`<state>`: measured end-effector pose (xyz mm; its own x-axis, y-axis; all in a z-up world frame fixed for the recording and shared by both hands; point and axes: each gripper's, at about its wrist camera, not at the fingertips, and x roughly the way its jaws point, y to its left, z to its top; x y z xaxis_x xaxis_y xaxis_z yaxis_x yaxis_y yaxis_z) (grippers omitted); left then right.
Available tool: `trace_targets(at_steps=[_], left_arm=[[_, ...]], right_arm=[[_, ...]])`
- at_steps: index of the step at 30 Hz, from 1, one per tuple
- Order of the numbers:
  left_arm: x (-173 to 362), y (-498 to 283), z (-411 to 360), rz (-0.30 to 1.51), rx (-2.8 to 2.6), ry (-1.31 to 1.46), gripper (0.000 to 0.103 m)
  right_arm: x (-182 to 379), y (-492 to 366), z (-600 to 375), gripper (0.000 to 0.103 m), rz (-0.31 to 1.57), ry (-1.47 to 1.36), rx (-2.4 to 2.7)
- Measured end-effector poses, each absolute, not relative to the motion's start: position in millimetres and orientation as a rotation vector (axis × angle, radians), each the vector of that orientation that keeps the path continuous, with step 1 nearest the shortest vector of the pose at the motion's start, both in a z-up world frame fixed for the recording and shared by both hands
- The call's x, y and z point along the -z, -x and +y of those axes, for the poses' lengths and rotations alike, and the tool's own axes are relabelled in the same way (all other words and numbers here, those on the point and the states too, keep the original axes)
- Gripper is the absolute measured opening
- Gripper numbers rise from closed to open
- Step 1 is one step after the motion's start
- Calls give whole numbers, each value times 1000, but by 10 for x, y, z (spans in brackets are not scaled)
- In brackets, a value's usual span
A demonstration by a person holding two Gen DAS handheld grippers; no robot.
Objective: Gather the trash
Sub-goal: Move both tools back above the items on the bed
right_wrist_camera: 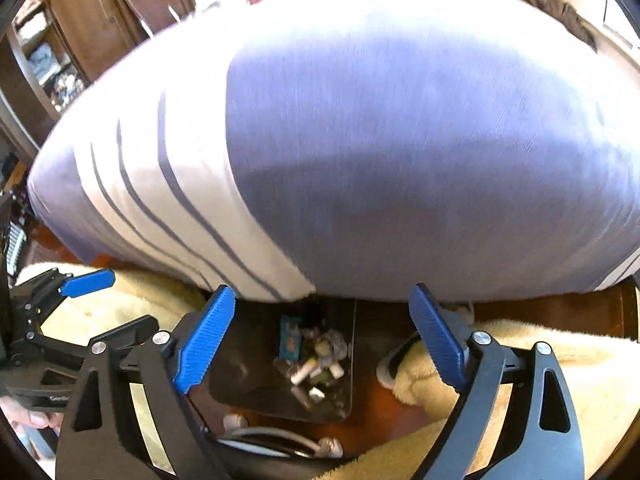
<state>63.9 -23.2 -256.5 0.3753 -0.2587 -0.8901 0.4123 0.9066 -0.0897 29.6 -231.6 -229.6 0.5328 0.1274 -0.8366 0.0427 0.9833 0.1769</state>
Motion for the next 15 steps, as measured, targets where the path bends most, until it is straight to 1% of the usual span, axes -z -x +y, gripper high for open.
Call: trace_targets(at_steps=[8,15], left_arm=[[1922,-816,-96,934,386,-143,89],[1489,-1150,-80,823,340,-153,89]], right_arm=[[1694,-341,-2454,95,825,-173,-32],[1285,-752,-2459,95,739,-70,-35]])
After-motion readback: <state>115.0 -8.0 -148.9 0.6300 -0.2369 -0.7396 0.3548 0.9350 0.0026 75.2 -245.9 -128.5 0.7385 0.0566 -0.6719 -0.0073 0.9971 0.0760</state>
